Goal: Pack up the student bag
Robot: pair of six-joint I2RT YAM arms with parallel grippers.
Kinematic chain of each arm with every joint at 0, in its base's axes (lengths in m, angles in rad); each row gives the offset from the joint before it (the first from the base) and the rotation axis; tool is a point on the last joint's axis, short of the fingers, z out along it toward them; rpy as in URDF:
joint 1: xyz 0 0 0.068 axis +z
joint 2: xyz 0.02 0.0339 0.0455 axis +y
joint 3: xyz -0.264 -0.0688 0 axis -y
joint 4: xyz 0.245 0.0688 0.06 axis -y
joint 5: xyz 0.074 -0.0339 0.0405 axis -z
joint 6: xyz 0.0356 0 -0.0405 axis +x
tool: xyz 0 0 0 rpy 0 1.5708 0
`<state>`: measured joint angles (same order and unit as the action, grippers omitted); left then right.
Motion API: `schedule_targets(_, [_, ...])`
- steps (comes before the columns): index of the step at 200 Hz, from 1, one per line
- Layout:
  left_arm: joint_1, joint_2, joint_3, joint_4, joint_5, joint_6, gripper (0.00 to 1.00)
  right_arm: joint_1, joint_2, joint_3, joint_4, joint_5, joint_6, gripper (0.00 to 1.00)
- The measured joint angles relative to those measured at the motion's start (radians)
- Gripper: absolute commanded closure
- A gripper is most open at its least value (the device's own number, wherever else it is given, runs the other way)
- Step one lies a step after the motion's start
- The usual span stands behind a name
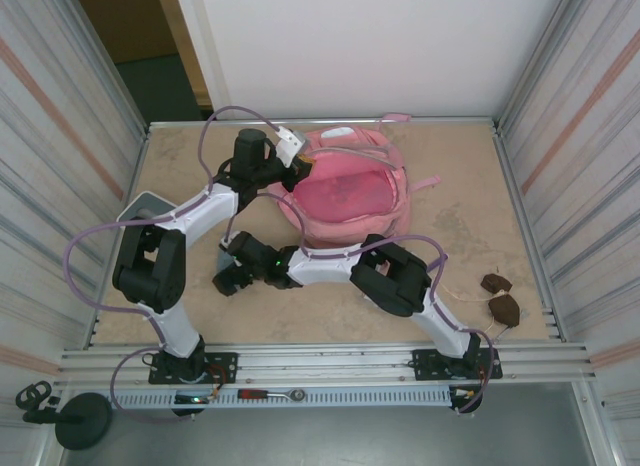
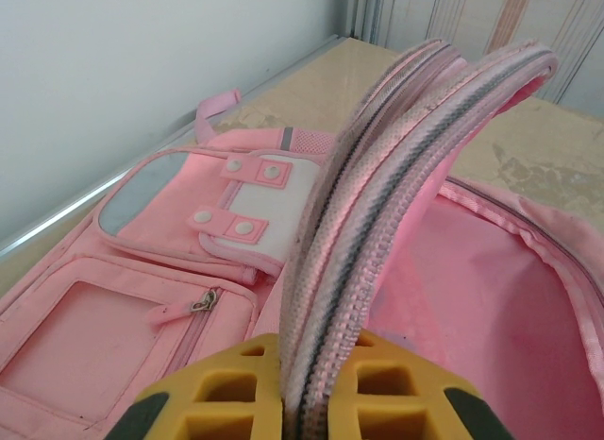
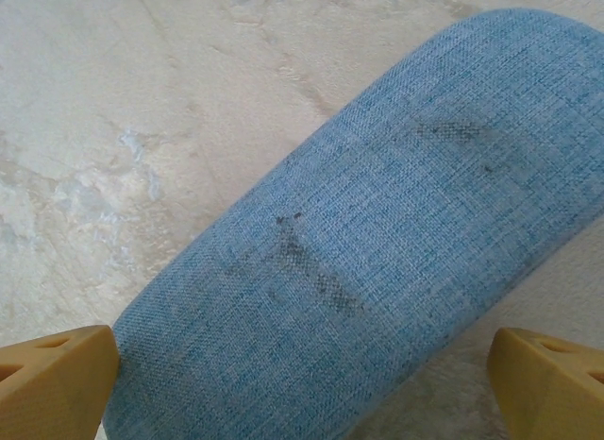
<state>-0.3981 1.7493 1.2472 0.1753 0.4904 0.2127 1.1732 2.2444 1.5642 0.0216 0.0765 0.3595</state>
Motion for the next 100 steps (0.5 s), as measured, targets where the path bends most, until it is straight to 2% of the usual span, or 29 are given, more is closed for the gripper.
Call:
schedule_targets(33, [0.0, 0.0, 0.0, 0.0, 0.0, 0.001, 1.0, -0.004, 0.003, 0.014, -0.025, 0.025, 0.019, 0.02])
schedule_targets(100, [0.0, 0.0, 0.0, -0.014, 0.0, 0.014, 1.0, -0.028, -0.079, -0.108, 0.021, -0.09, 0.068, 0.01])
